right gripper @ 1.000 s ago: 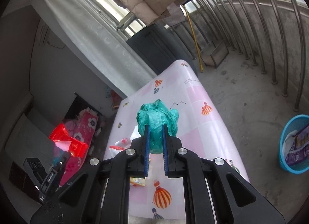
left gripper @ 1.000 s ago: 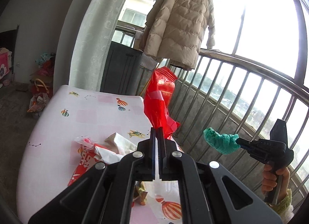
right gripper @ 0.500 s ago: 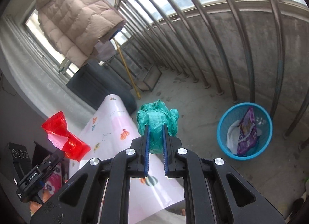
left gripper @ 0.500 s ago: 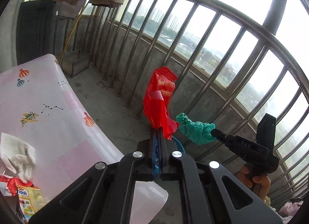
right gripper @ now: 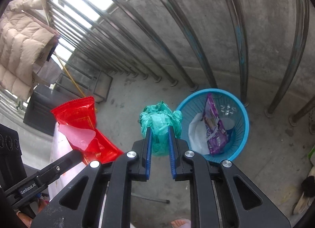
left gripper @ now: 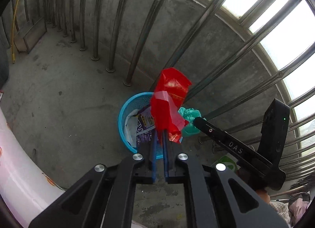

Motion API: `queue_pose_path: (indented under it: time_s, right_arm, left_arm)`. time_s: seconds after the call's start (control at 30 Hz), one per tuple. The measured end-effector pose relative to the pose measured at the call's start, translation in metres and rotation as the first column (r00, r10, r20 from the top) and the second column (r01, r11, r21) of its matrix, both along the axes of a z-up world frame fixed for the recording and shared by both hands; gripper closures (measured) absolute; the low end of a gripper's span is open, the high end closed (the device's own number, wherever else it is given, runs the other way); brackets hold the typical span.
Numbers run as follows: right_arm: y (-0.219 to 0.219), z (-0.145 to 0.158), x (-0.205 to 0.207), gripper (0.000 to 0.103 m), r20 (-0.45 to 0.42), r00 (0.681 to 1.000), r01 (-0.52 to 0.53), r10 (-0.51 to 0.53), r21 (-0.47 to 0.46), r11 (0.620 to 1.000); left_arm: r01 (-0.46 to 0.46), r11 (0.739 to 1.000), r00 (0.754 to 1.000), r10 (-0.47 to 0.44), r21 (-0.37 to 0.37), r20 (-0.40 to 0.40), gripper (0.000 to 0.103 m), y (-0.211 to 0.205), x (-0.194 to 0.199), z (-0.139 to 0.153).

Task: Collect trash
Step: 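Carry red wrapper and teal plastic to the blue wastebasket and open both tools, then return to the table and grasp the clear cup with the right tool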

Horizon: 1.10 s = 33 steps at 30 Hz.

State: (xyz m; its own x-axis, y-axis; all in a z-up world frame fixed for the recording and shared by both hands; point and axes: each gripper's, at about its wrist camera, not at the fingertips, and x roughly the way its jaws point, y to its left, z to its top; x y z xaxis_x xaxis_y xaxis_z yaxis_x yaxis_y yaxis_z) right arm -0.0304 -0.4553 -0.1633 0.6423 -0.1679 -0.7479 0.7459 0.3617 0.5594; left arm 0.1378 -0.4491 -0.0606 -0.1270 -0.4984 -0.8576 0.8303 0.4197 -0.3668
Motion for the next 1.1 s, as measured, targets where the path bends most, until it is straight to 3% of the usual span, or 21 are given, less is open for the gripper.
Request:
queue_pose_path:
  time_s: [0.03, 0.07, 0.13, 0.17, 0.23, 0.37, 0.5, 0.63, 0.7, 0.87, 1.0, 1.1]
  right_arm:
    - [-0.009, -0.018, 0.001, 0.071, -0.018, 1.0, 0.016, -0.015, 0.038, 0.999]
    - [-0.015, -0.036, -0.001, 0.063, -0.045, 0.998, 0.039, -0.035, 0.076, 0.996]
    - [-0.02, -0.062, -0.009, 0.063, -0.083, 0.994, 0.077, -0.065, 0.148, 0.986]
    - [-0.021, -0.067, -0.015, 0.063, -0.077, 0.994, 0.089, -0.077, 0.171, 0.981]
    - [-0.017, -0.07, -0.026, 0.06, -0.067, 0.994, 0.095, -0.085, 0.173, 0.98]
    - [-0.011, -0.063, -0.038, 0.056, -0.075, 0.993, 0.099, -0.088, 0.154, 0.983]
    - [-0.007, -0.034, -0.038, 0.051, -0.07, 0.993, 0.105, -0.1, 0.076, 0.992]
    - [0.009, 0.013, -0.026, 0.038, -0.093, 0.991, 0.084, -0.094, -0.106, 0.991]
    - [0.022, 0.039, -0.021, 0.029, -0.101, 0.991, 0.065, -0.086, -0.197, 0.978]
    - [0.063, 0.086, 0.0, 0.018, -0.132, 0.991, -0.036, -0.017, -0.39, 0.92]
    - [0.1, 0.098, 0.027, 0.017, -0.11, 0.979, -0.199, 0.17, -0.384, 0.902]
    - [0.133, 0.108, 0.046, 0.017, -0.063, 0.948, -0.313, 0.312, -0.359, 0.879]
  left_arm:
    - [-0.007, 0.999, 1.0, 0.007, 0.038, -0.006, 0.072, -0.012, 0.0, -0.014]
    - [-0.02, 0.998, 1.0, 0.02, 0.067, -0.003, 0.066, -0.02, 0.002, -0.026]
    - [-0.032, 0.994, 0.999, 0.033, 0.103, -0.003, 0.063, -0.028, 0.002, -0.043]
    - [-0.032, 0.993, 0.999, 0.034, 0.111, -0.017, 0.062, -0.028, 0.0, -0.047]
    - [-0.019, 0.995, 0.999, 0.023, 0.094, -0.044, 0.05, -0.022, -0.002, -0.049]
    - [0.005, 0.998, 1.0, -0.006, 0.064, 0.009, 0.041, -0.009, -0.01, -0.033]
    - [-0.012, 1.0, 0.999, 0.012, -0.005, 0.045, 0.034, 0.009, -0.014, -0.008]
    - [-0.005, 0.992, 1.0, 0.003, -0.128, -0.017, 0.03, 0.045, -0.024, 0.027]
    - [-0.002, 0.985, 1.0, 0.005, -0.173, 0.014, 0.029, 0.067, -0.033, 0.047]
    - [-0.049, 0.959, 0.996, 0.069, -0.28, 0.062, 0.023, 0.142, -0.049, 0.094]
    - [-0.147, 0.924, 0.983, 0.177, -0.353, 0.056, 0.019, 0.218, -0.05, 0.113]
    - [-0.248, 0.893, 0.945, 0.308, -0.377, 0.107, 0.018, 0.281, -0.052, 0.12]
